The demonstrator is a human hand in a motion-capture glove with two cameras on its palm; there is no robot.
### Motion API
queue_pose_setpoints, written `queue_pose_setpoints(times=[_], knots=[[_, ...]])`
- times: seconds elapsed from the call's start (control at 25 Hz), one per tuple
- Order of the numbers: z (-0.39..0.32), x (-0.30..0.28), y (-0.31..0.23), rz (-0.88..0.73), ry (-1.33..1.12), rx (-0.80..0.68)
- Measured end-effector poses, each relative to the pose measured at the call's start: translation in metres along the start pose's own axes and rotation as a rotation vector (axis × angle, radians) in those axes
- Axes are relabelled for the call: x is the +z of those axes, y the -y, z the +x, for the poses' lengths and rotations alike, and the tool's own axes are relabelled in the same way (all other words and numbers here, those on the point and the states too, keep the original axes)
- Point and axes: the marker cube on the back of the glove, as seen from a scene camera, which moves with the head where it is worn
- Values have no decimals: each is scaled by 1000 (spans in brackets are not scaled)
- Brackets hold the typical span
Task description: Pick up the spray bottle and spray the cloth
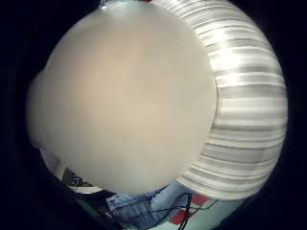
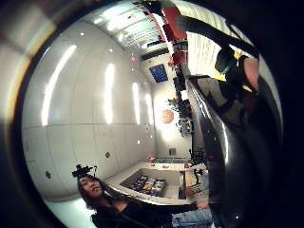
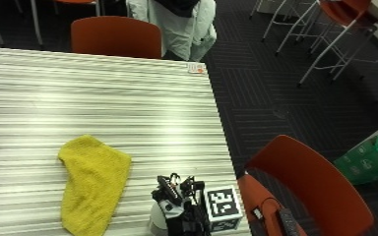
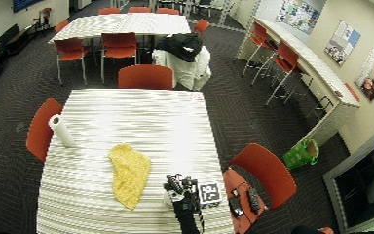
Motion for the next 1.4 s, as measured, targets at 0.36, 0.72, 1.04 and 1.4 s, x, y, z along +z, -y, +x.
queue_pose_setpoints(times=[0.36, 0.72, 1.04, 1.4], knots=[[-5, -3, 1, 23, 13, 21], [-7, -4, 1, -11, -83, 38], [-26, -14, 4, -48, -213, 76], [-72, -25, 1, -62, -206, 124]])
